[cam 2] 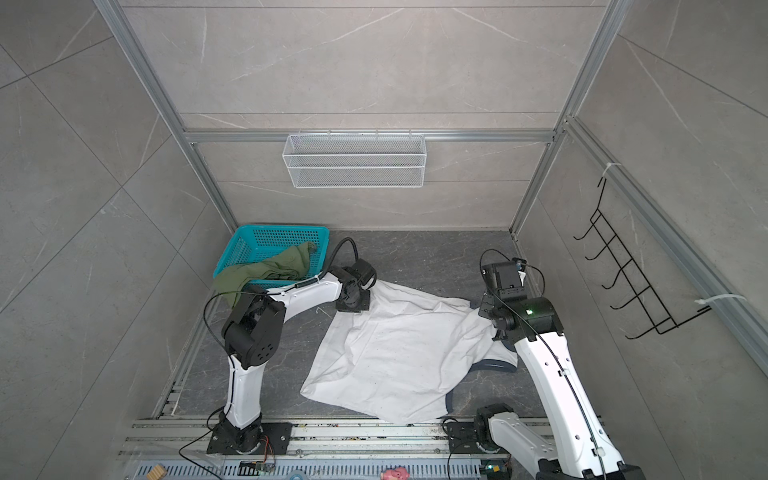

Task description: Fold and stack the tank tops

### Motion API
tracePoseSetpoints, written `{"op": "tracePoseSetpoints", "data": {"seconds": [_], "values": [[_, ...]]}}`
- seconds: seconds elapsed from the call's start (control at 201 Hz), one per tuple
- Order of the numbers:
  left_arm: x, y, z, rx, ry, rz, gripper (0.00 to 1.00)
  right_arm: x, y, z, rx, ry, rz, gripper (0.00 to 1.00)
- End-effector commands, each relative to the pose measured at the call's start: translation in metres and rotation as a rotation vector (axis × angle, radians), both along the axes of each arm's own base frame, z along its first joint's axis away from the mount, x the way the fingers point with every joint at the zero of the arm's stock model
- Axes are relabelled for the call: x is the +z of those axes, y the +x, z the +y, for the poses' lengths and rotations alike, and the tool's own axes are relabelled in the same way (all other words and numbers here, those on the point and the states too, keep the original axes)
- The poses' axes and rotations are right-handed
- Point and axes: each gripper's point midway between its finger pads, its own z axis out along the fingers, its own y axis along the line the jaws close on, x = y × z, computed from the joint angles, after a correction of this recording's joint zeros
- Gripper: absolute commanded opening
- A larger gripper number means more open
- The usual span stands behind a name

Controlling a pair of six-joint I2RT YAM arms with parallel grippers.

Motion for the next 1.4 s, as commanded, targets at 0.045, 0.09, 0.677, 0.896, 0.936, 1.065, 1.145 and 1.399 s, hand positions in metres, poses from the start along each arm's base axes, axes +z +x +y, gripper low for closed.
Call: {"op": "tracePoseSetpoints", "data": {"seconds": [0.045,0.09,0.677,0.896,0.936,1.065,1.145,1.399], "values": [[0.077,0.001,0.013,0.021,-0.056,-0.174,0.0,0.017,-0.004,-0.007,-0.024,-0.021,-0.03,0.0],[0.089,0.0,0.019,0.027,-0.058,-0.206,0.0,0.02,-0.004,-0.008,-0.03,-0.026,-0.034,0.0],[0.247,-0.017,0.155,0.269,-0.248,-0.562,0.0,0.101,-0.022,-0.024,-0.059,-0.088,-0.228,0.0],[0.29,-0.042,0.187,0.34,-0.279,-0.718,0.0,0.152,-0.04,-0.022,-0.016,-0.062,-0.405,0.0],[0.295,-0.047,0.191,0.348,-0.285,-0.742,0.0,0.162,-0.043,-0.021,0.001,-0.054,-0.441,0.0],[0.315,-0.066,0.204,0.371,-0.318,-0.826,0.0,0.187,-0.053,-0.01,0.076,-0.015,-0.536,0.0],[0.331,-0.079,0.213,0.392,-0.344,-0.889,0.0,0.199,-0.059,-0.006,0.108,0.002,-0.575,0.0],[0.349,-0.123,0.258,0.521,-0.329,-1.041,0.0,0.198,-0.075,-0.014,0.078,-0.018,-0.593,0.0]]}}
